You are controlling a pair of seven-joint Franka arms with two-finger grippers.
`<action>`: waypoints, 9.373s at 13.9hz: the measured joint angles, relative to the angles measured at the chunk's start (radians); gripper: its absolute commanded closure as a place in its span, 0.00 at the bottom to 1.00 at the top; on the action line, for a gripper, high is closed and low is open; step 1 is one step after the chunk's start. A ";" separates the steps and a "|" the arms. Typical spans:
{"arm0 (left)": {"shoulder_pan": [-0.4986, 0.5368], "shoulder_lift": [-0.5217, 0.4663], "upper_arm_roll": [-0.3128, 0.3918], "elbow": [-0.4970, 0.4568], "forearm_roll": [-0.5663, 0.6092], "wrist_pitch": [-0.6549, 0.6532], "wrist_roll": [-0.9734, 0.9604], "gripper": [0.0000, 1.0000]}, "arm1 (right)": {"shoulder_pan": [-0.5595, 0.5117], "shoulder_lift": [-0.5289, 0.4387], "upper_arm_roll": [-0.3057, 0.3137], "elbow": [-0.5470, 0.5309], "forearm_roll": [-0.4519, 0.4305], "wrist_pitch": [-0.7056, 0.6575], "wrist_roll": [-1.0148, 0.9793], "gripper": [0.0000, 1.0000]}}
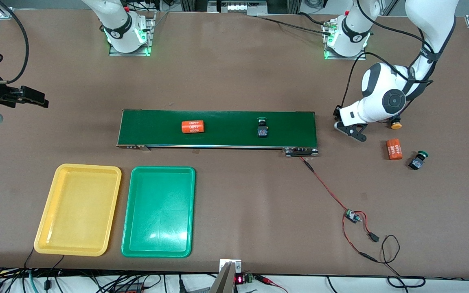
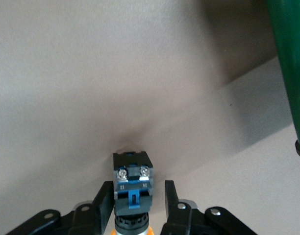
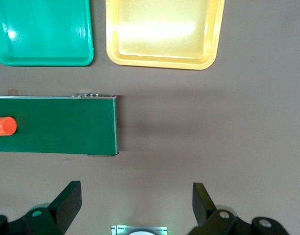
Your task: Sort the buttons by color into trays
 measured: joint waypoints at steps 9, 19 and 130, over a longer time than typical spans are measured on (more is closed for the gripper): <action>0.023 0.004 0.000 0.006 0.000 0.029 0.075 0.93 | 0.011 -0.001 0.009 -0.040 0.056 0.034 0.000 0.00; -0.091 -0.098 -0.139 0.196 -0.001 -0.242 -0.291 0.98 | -0.014 -0.255 0.319 -0.512 0.059 0.420 0.316 0.00; -0.226 0.162 -0.159 0.448 0.122 -0.344 0.617 0.00 | 0.175 0.248 0.357 -0.406 -0.362 0.830 0.703 0.80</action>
